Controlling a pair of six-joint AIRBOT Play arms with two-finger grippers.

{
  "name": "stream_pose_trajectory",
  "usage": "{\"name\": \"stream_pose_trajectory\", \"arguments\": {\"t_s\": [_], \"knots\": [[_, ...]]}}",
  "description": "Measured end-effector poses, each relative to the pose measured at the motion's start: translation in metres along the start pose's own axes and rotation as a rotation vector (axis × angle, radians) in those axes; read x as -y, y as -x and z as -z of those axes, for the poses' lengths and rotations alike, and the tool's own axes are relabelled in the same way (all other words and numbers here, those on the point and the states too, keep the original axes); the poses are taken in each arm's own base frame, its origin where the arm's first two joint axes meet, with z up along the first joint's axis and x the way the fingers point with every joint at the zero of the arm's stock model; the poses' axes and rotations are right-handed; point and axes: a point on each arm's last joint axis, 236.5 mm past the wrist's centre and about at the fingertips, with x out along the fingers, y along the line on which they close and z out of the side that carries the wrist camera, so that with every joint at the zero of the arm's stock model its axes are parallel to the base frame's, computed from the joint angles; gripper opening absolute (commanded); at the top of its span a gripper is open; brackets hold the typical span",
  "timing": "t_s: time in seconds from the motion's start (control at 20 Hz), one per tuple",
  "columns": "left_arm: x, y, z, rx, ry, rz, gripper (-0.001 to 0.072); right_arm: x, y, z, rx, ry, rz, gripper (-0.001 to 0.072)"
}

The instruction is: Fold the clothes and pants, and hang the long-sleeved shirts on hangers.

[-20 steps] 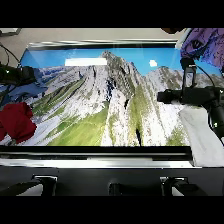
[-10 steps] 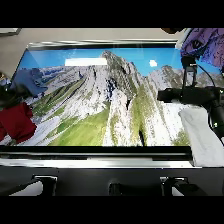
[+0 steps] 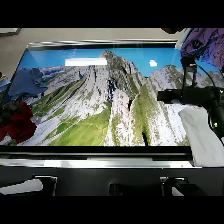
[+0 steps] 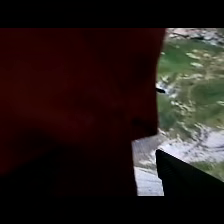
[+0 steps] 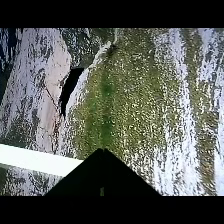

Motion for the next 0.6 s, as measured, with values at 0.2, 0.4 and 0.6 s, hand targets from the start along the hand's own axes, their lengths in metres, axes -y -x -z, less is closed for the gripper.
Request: {"name": "stream_pose_trajectory", "arguments": {"t_s": [0.2, 0.4, 0.6], "knots": [[-0.027, -0.038, 0.001, -0.029, 0.021, -0.049, 0.0295, 0.000, 0.000, 0.006, -0.024, 0.000, -0.001, 0.0083], [-0.036, -0.054, 0.013, -0.087, 0.000, -0.068, 0.0013, 0.000, 0.000, 0.008, -0.036, 0.003, 0.002, 0.0083], [-0.016, -0.024, 0.021, -0.101, -0.106, -0.056, 0.0012, 0.001, 0.000, 0.013, -0.055, 0.004, 0.002, 0.0082]]}}
